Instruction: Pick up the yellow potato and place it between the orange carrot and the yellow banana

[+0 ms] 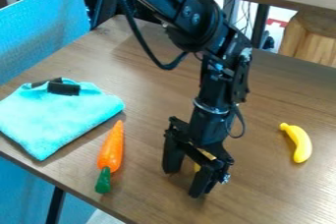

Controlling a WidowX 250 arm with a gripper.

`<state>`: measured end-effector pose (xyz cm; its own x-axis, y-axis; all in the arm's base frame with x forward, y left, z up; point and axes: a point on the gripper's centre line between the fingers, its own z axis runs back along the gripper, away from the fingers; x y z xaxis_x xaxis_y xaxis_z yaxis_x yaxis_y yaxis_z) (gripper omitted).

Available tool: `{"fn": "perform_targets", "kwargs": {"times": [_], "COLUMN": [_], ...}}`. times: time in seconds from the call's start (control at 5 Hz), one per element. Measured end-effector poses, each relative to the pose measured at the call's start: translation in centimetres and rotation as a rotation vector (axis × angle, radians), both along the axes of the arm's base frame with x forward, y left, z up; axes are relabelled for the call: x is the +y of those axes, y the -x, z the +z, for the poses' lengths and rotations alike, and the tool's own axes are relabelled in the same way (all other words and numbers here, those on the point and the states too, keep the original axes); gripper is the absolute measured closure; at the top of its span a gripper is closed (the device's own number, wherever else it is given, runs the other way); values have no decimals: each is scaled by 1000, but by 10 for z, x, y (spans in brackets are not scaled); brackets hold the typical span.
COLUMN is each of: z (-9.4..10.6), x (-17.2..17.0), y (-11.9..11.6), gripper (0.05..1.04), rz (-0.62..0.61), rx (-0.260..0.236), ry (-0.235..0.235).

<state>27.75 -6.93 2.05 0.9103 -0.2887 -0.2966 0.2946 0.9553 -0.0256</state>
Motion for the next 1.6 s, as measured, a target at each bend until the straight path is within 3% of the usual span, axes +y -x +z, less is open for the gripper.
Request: {"fn": "perform_targets", "kwargs": {"times": [0.8,1.0,1.4,1.6], "z": [12,51,88,86], "x": [-2,-4,-8,-18], "y": [-5,-14,-45,-64], "gripper": [94,93,93,93], "rz": [-6,-14,-11,-6], "rx": [-49,-184,-310,-363], "ry": [18,57,113,149]}}
